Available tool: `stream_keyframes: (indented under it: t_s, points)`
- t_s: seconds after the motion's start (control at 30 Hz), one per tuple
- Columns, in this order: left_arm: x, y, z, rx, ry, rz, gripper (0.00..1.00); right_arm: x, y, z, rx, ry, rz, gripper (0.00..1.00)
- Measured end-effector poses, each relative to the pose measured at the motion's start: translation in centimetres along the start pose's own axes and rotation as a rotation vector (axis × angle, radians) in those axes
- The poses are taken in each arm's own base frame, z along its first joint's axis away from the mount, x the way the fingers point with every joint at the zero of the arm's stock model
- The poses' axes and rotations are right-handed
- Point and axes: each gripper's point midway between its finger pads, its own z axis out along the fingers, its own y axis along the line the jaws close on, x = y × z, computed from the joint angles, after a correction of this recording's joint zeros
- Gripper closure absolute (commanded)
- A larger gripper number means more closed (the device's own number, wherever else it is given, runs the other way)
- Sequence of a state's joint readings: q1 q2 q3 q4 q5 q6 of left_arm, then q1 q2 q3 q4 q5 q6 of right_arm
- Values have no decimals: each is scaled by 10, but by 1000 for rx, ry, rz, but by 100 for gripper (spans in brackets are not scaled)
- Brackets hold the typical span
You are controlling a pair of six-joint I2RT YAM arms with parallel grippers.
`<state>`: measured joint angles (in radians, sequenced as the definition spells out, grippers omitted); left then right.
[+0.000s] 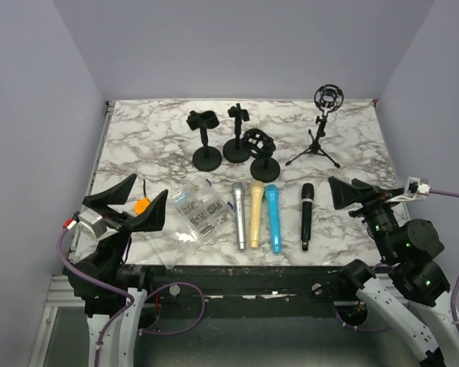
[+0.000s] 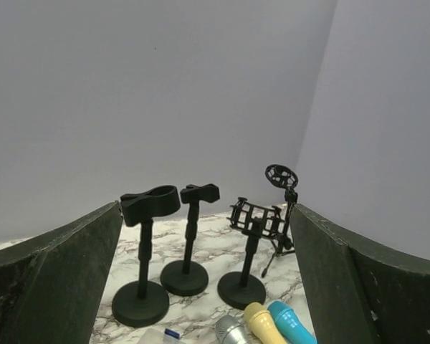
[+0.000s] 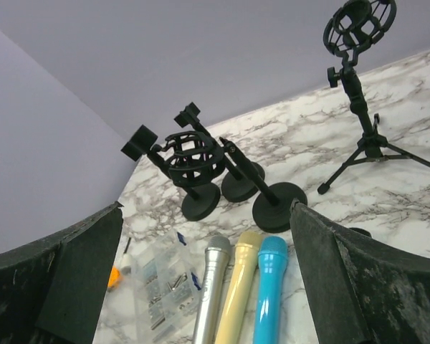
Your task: Remove the microphone from the stand
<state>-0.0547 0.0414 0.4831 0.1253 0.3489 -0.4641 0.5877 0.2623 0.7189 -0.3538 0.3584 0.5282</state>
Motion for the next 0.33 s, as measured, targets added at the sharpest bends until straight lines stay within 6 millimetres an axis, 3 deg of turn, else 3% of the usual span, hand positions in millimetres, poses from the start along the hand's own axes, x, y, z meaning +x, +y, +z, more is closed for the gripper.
stream_keyframes:
  t_s: [0.1, 0.33]
  points:
    - [-6, -3, -5, 7, -36, 9, 1, -11, 0, -8, -7, -40, 11, 0]
    - [20, 10, -7, -40, 39, -25, 2, -45, -2, -22, 31, -131, 66, 0]
